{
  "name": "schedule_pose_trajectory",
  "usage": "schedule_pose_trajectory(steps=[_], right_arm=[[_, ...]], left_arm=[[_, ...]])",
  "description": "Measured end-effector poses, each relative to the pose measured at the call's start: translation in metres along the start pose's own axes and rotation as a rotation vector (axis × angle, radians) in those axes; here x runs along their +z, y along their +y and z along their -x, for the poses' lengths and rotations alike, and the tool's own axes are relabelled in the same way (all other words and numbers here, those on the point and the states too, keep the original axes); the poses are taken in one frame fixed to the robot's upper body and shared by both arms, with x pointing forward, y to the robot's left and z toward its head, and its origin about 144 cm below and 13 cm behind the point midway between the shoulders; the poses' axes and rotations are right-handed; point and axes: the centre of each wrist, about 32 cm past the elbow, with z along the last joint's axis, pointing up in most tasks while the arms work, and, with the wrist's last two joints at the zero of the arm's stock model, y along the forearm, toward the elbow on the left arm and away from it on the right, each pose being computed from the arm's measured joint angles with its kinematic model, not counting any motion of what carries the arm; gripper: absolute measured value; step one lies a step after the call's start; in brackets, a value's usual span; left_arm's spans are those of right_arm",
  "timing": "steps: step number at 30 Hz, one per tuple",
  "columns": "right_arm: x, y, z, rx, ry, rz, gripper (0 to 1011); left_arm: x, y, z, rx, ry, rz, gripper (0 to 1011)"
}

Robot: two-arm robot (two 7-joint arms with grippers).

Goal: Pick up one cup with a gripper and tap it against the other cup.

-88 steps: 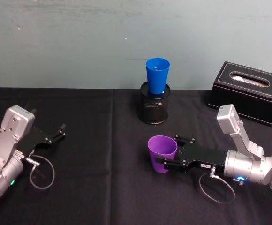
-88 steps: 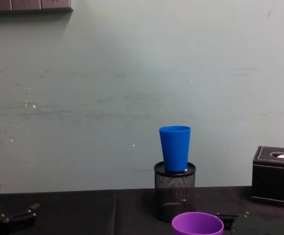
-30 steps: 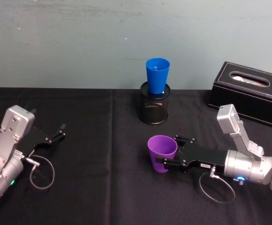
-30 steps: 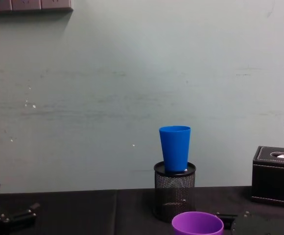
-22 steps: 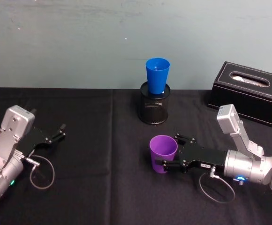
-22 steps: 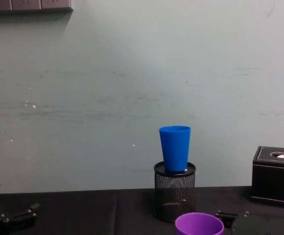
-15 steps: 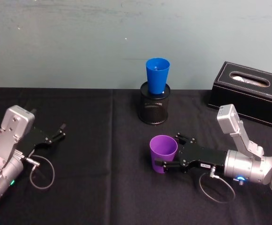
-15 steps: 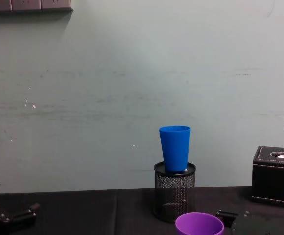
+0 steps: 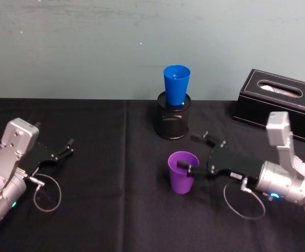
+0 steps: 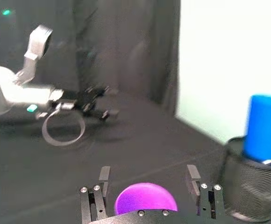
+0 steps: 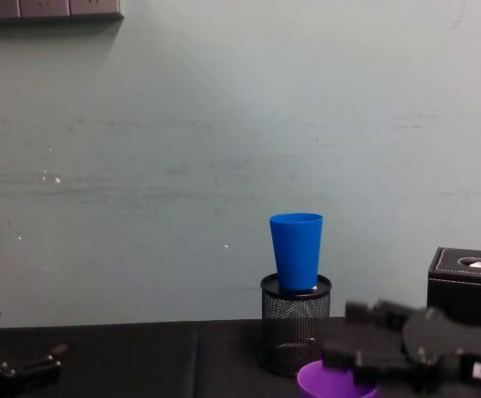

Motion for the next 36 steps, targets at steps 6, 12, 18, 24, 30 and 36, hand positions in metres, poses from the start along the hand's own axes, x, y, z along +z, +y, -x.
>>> schedule_pose_trajectory(steps=[6, 12, 18, 24, 30, 36], right_arm=[[0.005, -0.005, 0.008, -0.222, -0.042, -0.020, 1003], [0.011, -0.006, 0.016, -0.498, -0.094, 0.116, 1003], [0.013, -0.006, 0.017, -0.605, -0.084, 0.216, 1003], [0.013, -0.005, 0.016, -0.575, -0.078, 0.223, 1003], [0.013, -0.005, 0.016, -0.580, -0.079, 0.222, 1003], [0.013, -0.005, 0.016, -0.582, -0.079, 0.221, 1003]], left_arm=[[0.000, 0.000, 0.000, 0.000, 0.000, 0.000, 1011], [0.000, 0.000, 0.000, 0.000, 0.000, 0.000, 1011], [0.000, 0.000, 0.000, 0.000, 0.000, 0.000, 1011], [0.000, 0.000, 0.000, 0.000, 0.000, 0.000, 1011], [0.000, 0.000, 0.000, 0.000, 0.000, 0.000, 1011], [0.000, 0.000, 0.000, 0.000, 0.000, 0.000, 1012]])
